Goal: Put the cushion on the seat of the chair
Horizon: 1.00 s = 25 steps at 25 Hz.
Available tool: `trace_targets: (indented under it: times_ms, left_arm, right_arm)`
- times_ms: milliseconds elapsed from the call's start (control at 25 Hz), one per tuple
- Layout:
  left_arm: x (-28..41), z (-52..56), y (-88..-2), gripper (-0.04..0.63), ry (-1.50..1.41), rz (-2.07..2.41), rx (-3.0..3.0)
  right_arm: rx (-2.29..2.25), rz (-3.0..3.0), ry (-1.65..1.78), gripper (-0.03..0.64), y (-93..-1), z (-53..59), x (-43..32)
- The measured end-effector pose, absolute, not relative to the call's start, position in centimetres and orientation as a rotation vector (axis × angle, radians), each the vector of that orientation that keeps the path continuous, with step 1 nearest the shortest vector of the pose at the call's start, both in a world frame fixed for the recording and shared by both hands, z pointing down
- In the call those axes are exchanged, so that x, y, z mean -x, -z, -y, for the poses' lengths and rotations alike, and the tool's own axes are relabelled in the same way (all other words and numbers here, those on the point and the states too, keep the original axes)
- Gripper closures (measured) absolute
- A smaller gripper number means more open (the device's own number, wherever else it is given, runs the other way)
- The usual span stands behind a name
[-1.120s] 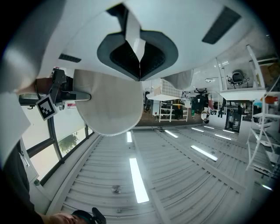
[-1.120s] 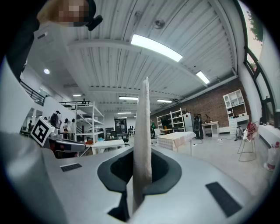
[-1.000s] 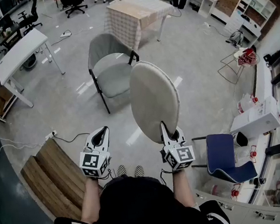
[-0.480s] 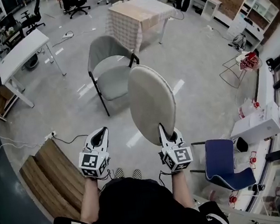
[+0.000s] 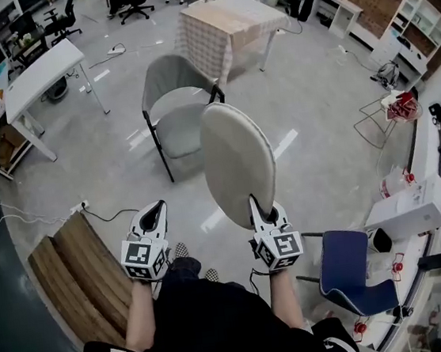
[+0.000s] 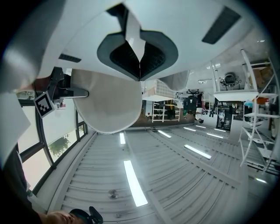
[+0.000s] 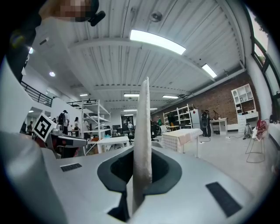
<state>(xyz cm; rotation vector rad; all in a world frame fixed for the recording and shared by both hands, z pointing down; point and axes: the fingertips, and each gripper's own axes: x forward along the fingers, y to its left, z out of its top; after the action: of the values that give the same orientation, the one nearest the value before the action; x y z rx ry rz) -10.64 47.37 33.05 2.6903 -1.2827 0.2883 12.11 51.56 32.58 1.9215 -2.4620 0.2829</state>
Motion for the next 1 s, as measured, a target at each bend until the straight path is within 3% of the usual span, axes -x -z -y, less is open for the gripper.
trace_targets:
  times_ms: [400, 1000]
  left_arm:
    - [8.8, -39.7, -34.4, 0.575, -0.309, 1.267, -2.682]
    - [8.9, -19.2, -35.2, 0.575, -0.354, 1.168, -2.68]
  right_arm:
    - [-1.923, 2.456, -0.336, 0.56, -34.4, -44.4, -13.8]
    - [-1.93, 2.402, -0.396, 0.56, -34.7, -24.4, -12.7]
